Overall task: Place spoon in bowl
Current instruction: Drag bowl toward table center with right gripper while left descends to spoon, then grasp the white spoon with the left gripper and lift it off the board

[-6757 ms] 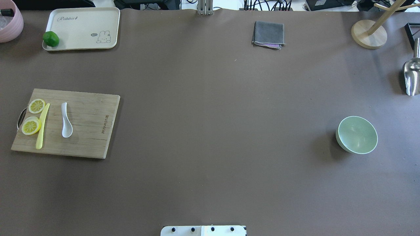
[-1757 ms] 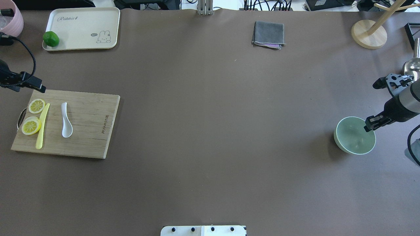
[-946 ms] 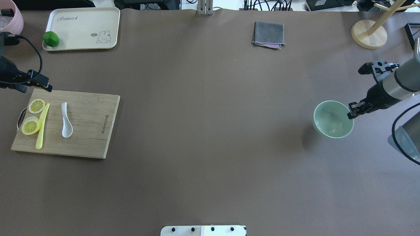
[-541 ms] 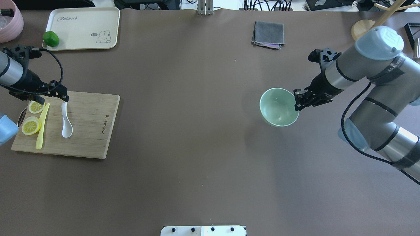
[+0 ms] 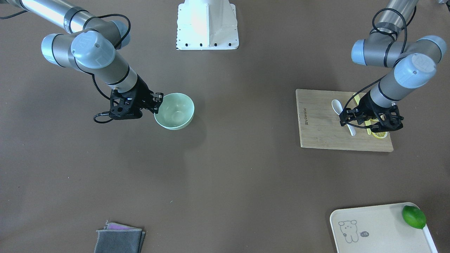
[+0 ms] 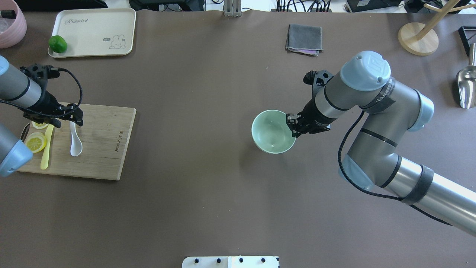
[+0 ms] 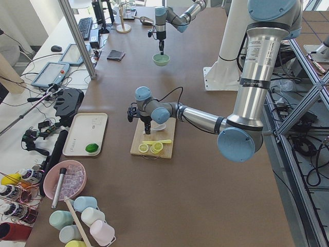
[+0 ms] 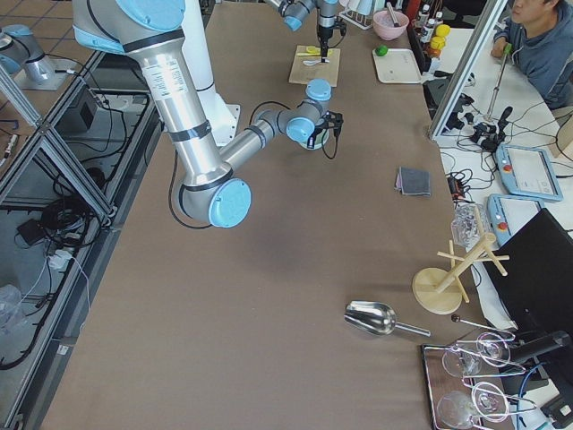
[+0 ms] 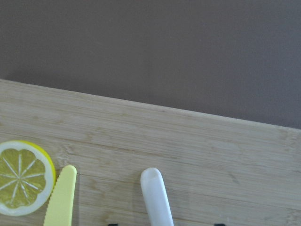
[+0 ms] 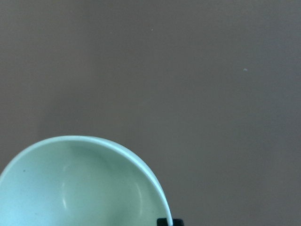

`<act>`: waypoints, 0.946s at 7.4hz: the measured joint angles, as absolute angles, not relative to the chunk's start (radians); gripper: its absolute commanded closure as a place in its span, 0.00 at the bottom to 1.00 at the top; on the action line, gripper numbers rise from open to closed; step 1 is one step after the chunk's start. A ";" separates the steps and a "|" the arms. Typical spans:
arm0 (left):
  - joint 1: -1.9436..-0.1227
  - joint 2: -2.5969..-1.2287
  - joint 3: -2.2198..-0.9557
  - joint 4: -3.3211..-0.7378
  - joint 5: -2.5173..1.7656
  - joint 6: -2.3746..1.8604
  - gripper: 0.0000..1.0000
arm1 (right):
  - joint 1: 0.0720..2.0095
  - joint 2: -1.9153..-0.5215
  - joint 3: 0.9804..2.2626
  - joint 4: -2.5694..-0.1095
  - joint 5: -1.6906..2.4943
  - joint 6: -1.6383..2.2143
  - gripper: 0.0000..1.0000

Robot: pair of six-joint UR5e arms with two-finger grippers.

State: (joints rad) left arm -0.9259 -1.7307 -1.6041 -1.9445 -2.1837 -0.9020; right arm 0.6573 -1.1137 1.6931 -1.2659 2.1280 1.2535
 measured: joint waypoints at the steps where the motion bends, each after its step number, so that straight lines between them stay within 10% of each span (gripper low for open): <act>1: -0.920 -1.728 -1.606 -1.945 -2.179 -0.902 0.46 | 0.635 -1.102 1.690 -1.266 2.111 1.283 1.00; 4: -0.916 -1.715 -1.613 -1.945 -2.176 -0.903 1.00 | 0.585 -1.071 1.687 -1.266 2.069 1.346 1.00; 7: -0.916 -1.713 -1.626 -1.945 -2.179 -0.904 1.00 | 0.572 -1.053 1.682 -1.266 2.052 1.357 1.00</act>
State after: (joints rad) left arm -0.9158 -1.7134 -1.6264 -1.9448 -2.1791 -0.9045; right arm 0.5715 -1.0533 1.6822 -1.2662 2.0520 1.3570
